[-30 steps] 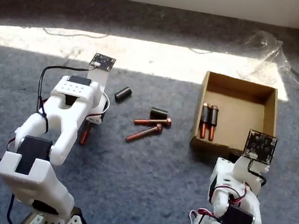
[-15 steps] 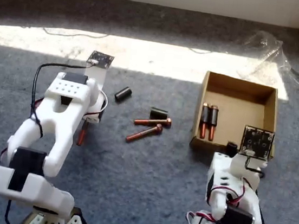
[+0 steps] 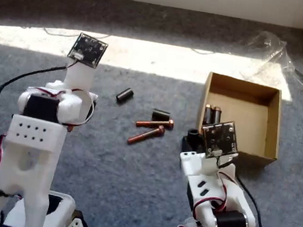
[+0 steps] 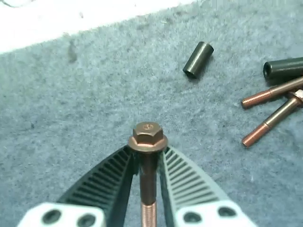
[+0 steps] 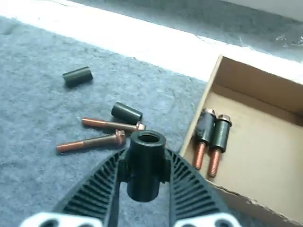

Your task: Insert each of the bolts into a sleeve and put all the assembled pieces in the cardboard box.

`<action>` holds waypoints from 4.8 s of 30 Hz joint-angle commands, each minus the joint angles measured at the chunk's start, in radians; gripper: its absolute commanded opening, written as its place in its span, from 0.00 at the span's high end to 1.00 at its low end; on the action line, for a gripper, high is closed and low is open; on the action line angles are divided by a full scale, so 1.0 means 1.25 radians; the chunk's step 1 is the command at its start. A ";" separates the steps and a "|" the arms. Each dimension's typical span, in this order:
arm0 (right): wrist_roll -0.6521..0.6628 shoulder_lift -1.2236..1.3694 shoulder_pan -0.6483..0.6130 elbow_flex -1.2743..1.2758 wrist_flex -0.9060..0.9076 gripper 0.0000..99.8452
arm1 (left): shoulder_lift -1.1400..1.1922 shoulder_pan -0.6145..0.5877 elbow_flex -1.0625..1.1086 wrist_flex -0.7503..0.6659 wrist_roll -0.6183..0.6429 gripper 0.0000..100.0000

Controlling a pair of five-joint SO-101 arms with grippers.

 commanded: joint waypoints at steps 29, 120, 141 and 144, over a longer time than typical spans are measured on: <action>-0.092 -0.006 -0.288 0.314 -0.657 1.00 | -0.569 0.001 0.095 -0.031 -0.001 1.00; 0.045 -0.006 -0.336 0.458 -0.775 1.00 | -0.733 0.375 0.425 -0.571 0.222 1.00; 0.045 -0.006 -0.336 0.460 -0.775 1.00 | -0.733 0.369 0.444 -0.534 0.325 0.99; 0.045 -0.006 -0.336 0.460 -0.775 1.00 | -0.733 0.369 0.444 -0.534 0.325 0.99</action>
